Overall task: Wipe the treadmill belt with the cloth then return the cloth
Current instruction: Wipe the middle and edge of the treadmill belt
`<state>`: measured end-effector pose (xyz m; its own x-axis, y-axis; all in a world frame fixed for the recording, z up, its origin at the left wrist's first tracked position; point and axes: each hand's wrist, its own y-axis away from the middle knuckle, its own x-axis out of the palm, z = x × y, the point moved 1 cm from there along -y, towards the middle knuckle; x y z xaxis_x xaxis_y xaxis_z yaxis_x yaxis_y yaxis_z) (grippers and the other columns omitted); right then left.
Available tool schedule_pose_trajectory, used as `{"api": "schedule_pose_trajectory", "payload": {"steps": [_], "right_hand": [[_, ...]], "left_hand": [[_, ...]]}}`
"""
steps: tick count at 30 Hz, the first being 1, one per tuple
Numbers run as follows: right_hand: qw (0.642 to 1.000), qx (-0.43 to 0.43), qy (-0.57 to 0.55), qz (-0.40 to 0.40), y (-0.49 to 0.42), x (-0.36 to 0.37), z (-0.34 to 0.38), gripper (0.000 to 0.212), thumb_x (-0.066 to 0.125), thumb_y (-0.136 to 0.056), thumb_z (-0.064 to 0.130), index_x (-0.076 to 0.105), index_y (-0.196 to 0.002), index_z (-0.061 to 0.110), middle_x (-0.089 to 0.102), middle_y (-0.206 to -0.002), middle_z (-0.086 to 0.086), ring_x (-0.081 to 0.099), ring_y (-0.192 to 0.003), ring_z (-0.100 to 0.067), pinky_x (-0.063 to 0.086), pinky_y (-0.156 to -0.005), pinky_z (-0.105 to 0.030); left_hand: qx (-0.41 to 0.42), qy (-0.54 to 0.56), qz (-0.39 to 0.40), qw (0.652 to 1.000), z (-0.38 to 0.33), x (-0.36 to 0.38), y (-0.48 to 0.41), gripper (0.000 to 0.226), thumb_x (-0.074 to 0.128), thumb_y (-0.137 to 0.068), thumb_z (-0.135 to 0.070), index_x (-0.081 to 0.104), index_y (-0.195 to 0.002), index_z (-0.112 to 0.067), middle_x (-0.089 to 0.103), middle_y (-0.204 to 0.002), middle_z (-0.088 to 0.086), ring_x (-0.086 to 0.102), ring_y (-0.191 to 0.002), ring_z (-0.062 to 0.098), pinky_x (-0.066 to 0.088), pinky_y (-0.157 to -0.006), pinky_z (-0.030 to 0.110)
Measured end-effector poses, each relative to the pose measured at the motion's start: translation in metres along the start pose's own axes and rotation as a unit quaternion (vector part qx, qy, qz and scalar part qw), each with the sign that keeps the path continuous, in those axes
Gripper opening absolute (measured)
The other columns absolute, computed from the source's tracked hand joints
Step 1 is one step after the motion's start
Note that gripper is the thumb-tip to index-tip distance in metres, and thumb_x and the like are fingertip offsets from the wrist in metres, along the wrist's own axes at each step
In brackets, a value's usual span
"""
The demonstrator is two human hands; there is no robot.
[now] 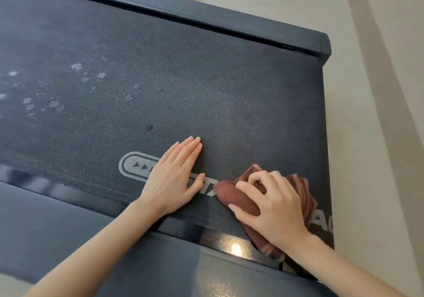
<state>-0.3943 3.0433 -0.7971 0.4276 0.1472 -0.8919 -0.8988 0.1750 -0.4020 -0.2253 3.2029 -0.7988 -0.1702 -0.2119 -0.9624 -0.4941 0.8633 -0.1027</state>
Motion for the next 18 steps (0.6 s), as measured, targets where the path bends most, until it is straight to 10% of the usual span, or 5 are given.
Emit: {"api": "schedule_pose_trajectory", "payload": {"steps": [14, 18], "right_hand": [[0.973, 0.195, 0.114, 0.038, -0.255, 0.095, -0.056, 0.051, 0.043, -0.088, 0.060, 0.055, -0.120, 0.022, 0.054, -0.121, -0.013, 0.044, -0.109, -0.037, 0.038, -0.085, -0.045], [0.988, 0.120, 0.087, 0.032, -0.220, 0.083, -0.030, 0.047, 0.047, -0.088, 0.058, 0.059, -0.114, 0.021, 0.057, -0.112, -0.013, 0.048, -0.101, -0.036, 0.041, -0.079, -0.040]], "left_hand": [[-0.012, -0.043, 0.025, 0.999, 0.000, -0.012, 0.038, 0.051, 0.036, -0.094, -0.032, 0.039, -0.141, -0.012, 0.033, -0.149, 0.002, 0.025, -0.140, 0.018, 0.018, -0.116, 0.039], [-0.057, -0.046, 0.025, 0.997, 0.019, -0.024, 0.060, 0.049, 0.037, -0.093, -0.030, 0.041, -0.139, -0.014, 0.035, -0.148, -0.001, 0.028, -0.139, 0.018, 0.019, -0.115, 0.038]]}}
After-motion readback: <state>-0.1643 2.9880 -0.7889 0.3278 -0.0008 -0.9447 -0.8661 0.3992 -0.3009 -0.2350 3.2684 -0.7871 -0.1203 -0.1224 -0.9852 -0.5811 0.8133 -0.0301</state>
